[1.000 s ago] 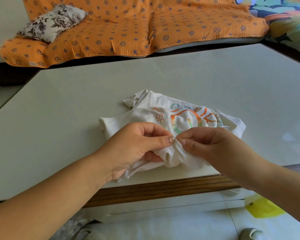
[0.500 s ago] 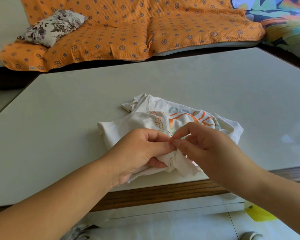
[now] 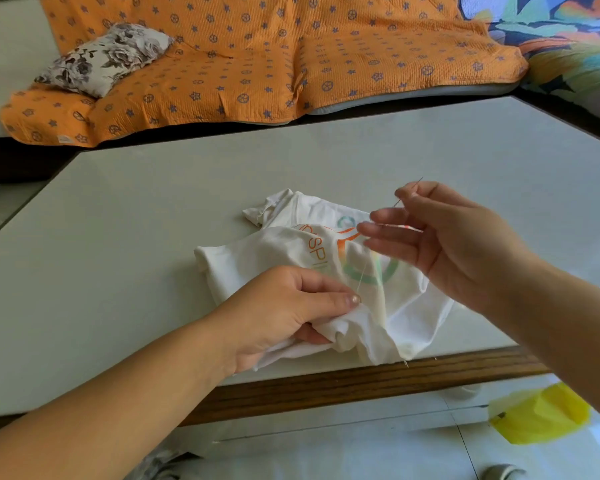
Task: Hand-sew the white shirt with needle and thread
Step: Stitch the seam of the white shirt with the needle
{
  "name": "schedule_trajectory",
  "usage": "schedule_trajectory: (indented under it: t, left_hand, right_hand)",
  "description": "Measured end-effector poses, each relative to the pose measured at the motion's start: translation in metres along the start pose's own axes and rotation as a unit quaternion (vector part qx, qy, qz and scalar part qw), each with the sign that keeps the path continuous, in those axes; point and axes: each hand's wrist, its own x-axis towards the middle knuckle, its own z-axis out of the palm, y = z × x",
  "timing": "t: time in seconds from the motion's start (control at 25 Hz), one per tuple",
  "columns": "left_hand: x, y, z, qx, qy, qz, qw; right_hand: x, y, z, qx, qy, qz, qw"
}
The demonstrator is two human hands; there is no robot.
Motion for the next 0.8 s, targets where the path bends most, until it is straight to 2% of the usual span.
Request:
schedule_trajectory:
  t: [0.12, 0.24, 0.48, 0.56, 0.68, 0.8]
  left_hand:
    - [-0.002, -0.001, -0.001, 0.018, -0.015, 0.004, 1.000]
    - [-0.002, -0.002, -0.004, 0.023, -0.019, 0.006, 1.000]
    - [-0.002, 0.000, -0.007, 0.026, -0.009, 0.009, 1.000]
    - [-0.002, 0.000, -0.007, 0.026, -0.005, 0.007, 1.000]
    - [-0.003, 0.000, -0.006, 0.024, 0.005, 0.011, 1.000]
    - [-0.002, 0.000, -0.006, 0.006, 0.025, 0.033, 0.999]
  right_hand:
    - [0.015, -0.004, -0.011, -0.087, 0.067, -0.072, 0.991]
    - [0.022, -0.007, -0.021, -0.259, 0.121, -0.165, 0.944]
    - [0.025, -0.011, -0.034, -0.399, 0.137, -0.242, 0.874]
    - [0.024, -0.012, -0.036, -0.424, 0.139, -0.243, 0.861]
    - [0.017, -0.011, -0.029, -0.445, 0.129, -0.211, 0.861]
    - [-0.007, -0.014, -0.008, -0.406, 0.062, -0.096, 0.907]
